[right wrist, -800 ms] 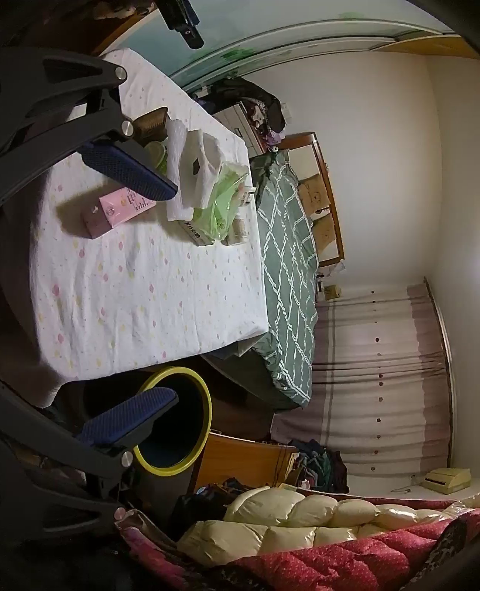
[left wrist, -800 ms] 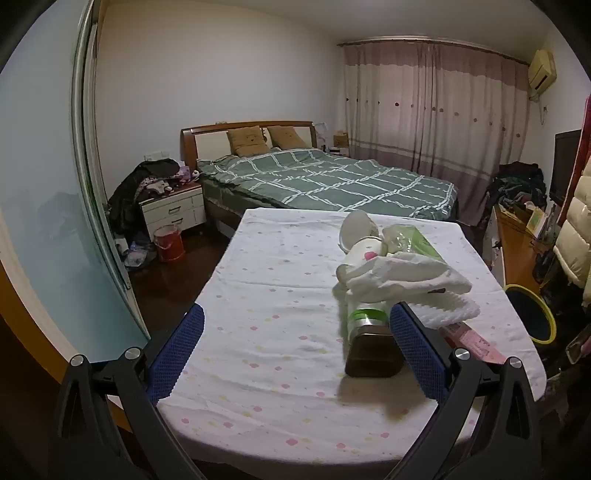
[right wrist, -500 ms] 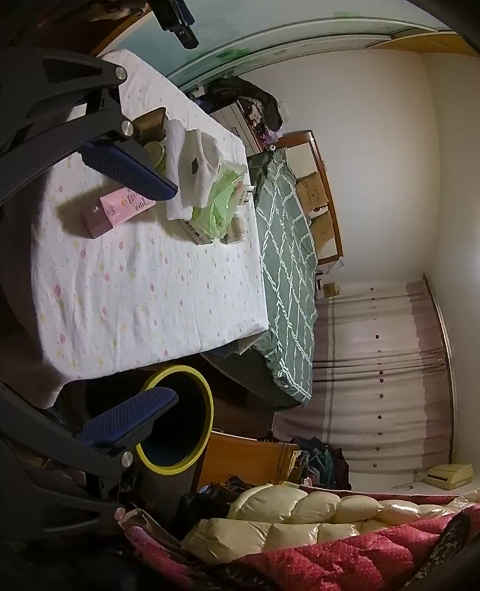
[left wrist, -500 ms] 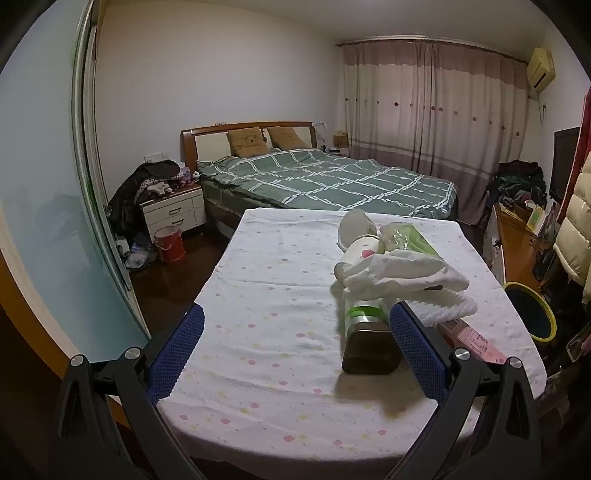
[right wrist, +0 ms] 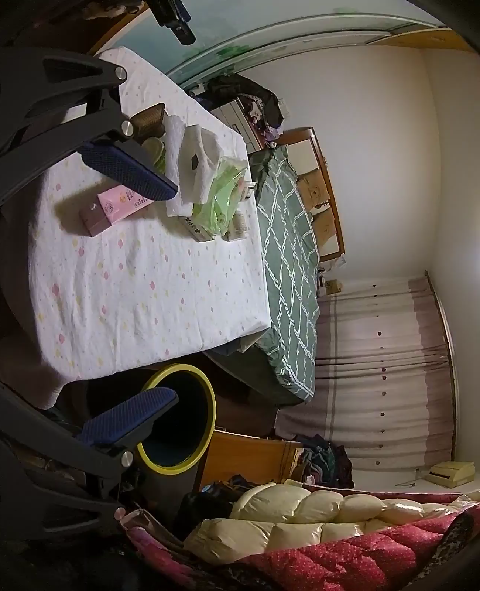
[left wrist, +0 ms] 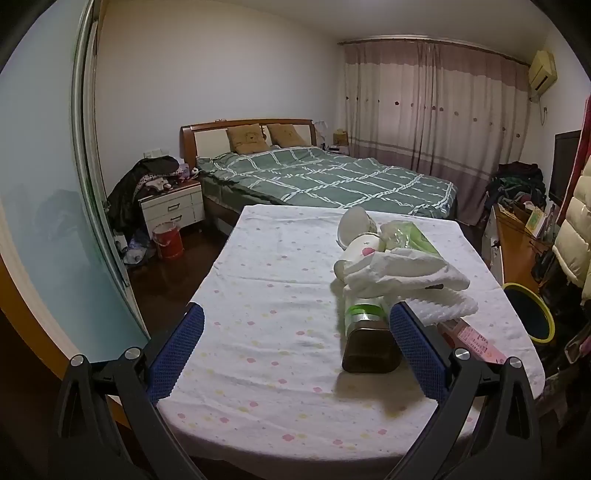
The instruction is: Collect trash
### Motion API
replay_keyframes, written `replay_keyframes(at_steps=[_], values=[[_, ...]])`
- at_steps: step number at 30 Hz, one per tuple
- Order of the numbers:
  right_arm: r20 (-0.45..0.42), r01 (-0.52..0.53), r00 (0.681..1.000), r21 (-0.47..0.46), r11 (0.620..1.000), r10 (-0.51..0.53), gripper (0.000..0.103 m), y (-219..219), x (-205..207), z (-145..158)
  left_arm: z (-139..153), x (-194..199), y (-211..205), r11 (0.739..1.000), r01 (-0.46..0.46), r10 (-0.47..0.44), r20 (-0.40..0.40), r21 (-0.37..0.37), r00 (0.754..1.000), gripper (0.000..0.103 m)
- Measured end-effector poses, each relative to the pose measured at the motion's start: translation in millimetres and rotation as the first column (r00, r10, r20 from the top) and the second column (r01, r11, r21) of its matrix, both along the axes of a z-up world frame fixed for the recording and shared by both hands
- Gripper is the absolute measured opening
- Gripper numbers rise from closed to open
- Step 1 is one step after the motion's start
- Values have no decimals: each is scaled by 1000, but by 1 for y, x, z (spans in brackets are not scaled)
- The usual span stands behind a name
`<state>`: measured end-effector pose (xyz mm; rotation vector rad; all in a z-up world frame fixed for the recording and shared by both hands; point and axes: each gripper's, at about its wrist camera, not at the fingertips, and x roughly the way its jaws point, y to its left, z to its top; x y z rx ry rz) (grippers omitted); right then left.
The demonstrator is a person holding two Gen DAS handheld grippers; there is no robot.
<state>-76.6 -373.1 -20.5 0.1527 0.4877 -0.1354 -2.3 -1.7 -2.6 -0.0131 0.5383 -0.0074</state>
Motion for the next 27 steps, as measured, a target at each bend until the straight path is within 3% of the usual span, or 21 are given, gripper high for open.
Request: replay_keyframes(at_steps=[27], values=[[-8,2,1000,7,1000,-2,97,-2,-1,-5,-7,6,0,1000,11,-11,-28,-8,1000,99]])
